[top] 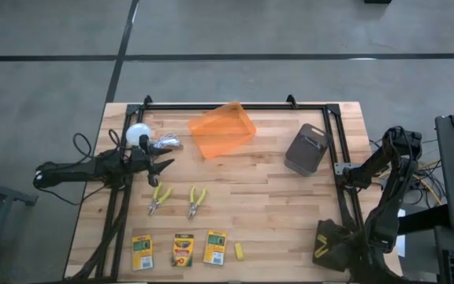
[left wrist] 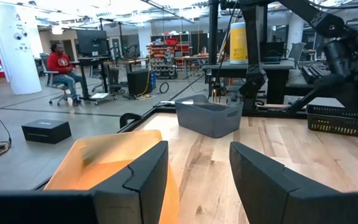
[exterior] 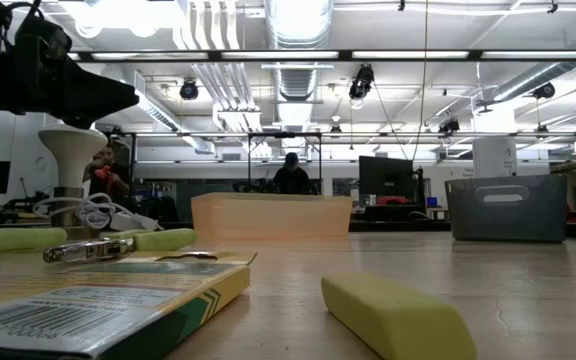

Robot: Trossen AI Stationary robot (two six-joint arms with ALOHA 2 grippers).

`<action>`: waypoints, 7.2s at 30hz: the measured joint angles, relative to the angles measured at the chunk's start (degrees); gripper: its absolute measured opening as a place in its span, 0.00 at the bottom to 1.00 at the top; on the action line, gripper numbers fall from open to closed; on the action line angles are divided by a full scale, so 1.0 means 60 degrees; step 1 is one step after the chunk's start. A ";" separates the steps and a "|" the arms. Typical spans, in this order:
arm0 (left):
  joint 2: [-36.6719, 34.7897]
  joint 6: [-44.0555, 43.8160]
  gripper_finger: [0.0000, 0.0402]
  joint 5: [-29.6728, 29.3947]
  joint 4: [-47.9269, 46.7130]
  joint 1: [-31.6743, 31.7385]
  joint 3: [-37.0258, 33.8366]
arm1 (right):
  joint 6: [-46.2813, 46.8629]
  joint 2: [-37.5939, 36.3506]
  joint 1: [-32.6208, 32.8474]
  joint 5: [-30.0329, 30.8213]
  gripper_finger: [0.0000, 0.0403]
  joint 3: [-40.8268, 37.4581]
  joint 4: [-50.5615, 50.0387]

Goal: Pick & Place School Supplies
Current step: Put the yellow eraser into the black basket

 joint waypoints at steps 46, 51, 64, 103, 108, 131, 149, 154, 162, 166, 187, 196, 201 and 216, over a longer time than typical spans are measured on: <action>0.0002 0.0001 0.45 -0.0002 0.0001 0.0000 -0.0003 | 0.1202 -0.0190 -0.6742 0.3647 0.29 0.0025 0.6112; 0.0000 0.0000 0.45 -0.0002 0.0000 0.0001 -0.0001 | 0.2259 -0.0190 -0.7023 0.3643 0.27 0.0025 0.6108; 0.0000 0.0000 0.45 0.0001 -0.0001 0.0003 0.0000 | 0.2998 0.0010 -0.7129 0.3650 0.28 0.0033 0.6361; 0.0001 0.0001 0.45 -0.0003 -0.0001 0.0003 -0.0002 | 0.2971 0.2329 -0.7828 -0.0217 0.32 0.3744 0.2793; 0.0004 0.0004 0.45 0.0001 -0.0001 0.0000 0.0000 | -0.0235 0.3407 -0.7772 -0.0901 0.29 0.4731 0.2145; 0.0004 0.0001 0.45 0.0001 -0.0001 0.0001 -0.0001 | -0.3865 0.4903 -0.7109 -0.0566 0.18 0.4845 0.3693; 0.0000 0.0000 0.45 -0.0003 -0.0001 0.0002 -0.0003 | -0.4140 0.5887 -0.6913 -0.0912 0.36 0.4874 0.4263; 0.0004 0.0000 0.45 -0.0003 -0.0001 0.0000 -0.0003 | -0.4513 0.5898 -0.6859 -0.1760 0.39 0.4859 0.4229; 0.0004 0.0000 0.45 -0.0003 -0.0001 0.0001 -0.0003 | -0.4540 0.5916 -0.6867 -0.1736 0.38 0.4841 0.4258; 0.0001 0.0000 0.45 -0.0003 -0.0001 0.0002 -0.0003 | -0.4535 0.5916 -0.6867 -0.1592 0.36 0.4778 0.4297; 0.0004 0.0000 0.45 0.0001 -0.0001 0.0000 -0.0003 | -0.5858 0.5788 -0.6127 0.1569 0.34 0.3530 0.6668; 0.0004 0.0000 0.45 0.0001 -0.0001 0.0004 -0.0003 | -0.5453 0.5792 -0.6286 0.0532 0.35 0.1451 1.1234; 0.0002 0.0000 0.45 0.0001 -0.0001 0.0002 -0.0003 | -0.5028 0.5792 -0.6844 -0.0984 0.37 0.0970 1.2016; 0.0001 0.0000 0.45 -0.0001 -0.0001 0.0002 -0.0002 | -0.4875 0.6633 -0.7118 -0.1927 0.40 0.1590 1.1943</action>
